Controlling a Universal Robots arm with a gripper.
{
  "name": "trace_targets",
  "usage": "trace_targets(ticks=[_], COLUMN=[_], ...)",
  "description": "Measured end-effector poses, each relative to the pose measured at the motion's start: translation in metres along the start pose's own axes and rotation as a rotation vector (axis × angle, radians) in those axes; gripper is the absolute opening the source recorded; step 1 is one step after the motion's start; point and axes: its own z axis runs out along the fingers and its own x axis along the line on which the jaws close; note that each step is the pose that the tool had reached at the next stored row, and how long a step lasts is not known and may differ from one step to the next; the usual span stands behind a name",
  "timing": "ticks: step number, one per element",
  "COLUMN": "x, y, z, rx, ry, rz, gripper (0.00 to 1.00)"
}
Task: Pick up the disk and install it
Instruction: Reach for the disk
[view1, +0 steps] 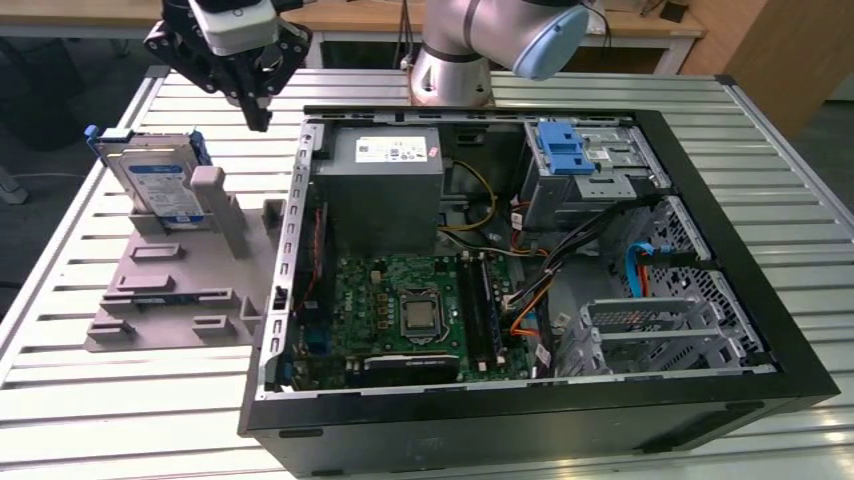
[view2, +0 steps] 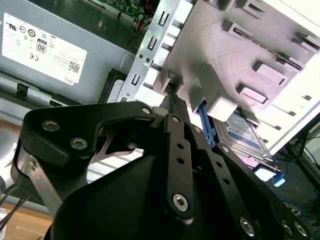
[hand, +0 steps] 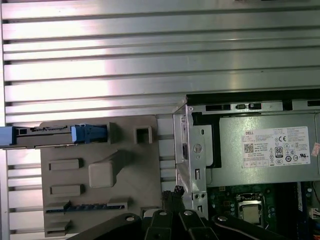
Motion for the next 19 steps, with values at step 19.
trace_targets(ticks=[19], x=[0.0110], y=[-0.0002], z=[0.0006], rx=[0.0001], ry=[0.0008], rz=[0.000], gripper=[0.11])
